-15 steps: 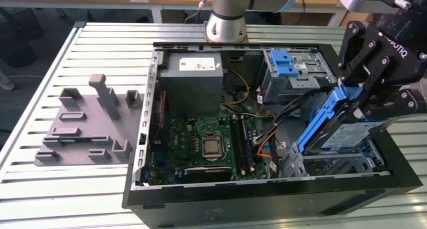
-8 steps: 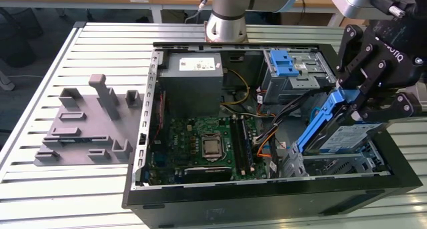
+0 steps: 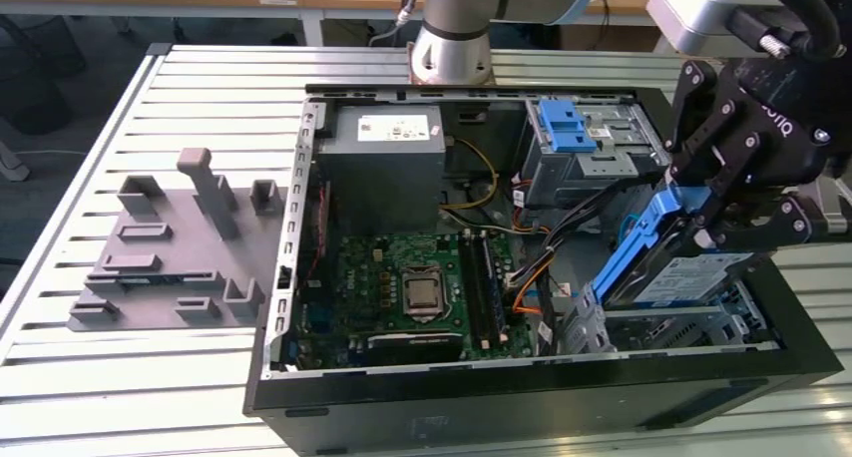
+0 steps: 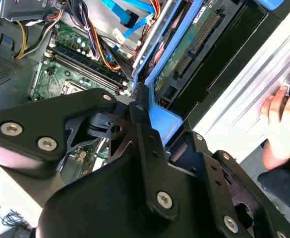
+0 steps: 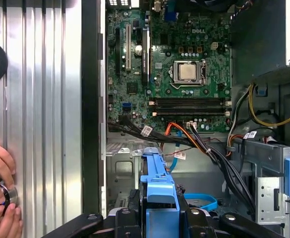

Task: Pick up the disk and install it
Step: 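Insert the disk into the insertion slot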

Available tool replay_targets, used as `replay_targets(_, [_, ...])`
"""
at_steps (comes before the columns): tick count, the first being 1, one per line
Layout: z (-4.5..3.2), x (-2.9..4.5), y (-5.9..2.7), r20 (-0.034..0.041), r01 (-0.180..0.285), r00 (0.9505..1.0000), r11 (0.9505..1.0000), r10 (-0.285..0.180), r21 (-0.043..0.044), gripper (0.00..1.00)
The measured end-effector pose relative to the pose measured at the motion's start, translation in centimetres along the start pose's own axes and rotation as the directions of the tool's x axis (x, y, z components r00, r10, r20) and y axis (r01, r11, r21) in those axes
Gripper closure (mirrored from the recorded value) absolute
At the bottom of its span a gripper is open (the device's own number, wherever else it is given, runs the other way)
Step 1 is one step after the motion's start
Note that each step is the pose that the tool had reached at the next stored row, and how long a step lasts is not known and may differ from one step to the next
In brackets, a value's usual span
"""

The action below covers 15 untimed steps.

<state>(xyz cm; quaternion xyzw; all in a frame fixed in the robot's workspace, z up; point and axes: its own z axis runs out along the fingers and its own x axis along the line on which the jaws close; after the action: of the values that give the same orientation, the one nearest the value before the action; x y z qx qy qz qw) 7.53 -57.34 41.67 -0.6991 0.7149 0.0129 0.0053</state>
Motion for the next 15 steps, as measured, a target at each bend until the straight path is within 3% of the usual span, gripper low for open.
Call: replay_targets(15, [1.64,0.04,-0.02,0.0,0.0,1.0,1.0,0.0,0.0,0.64])
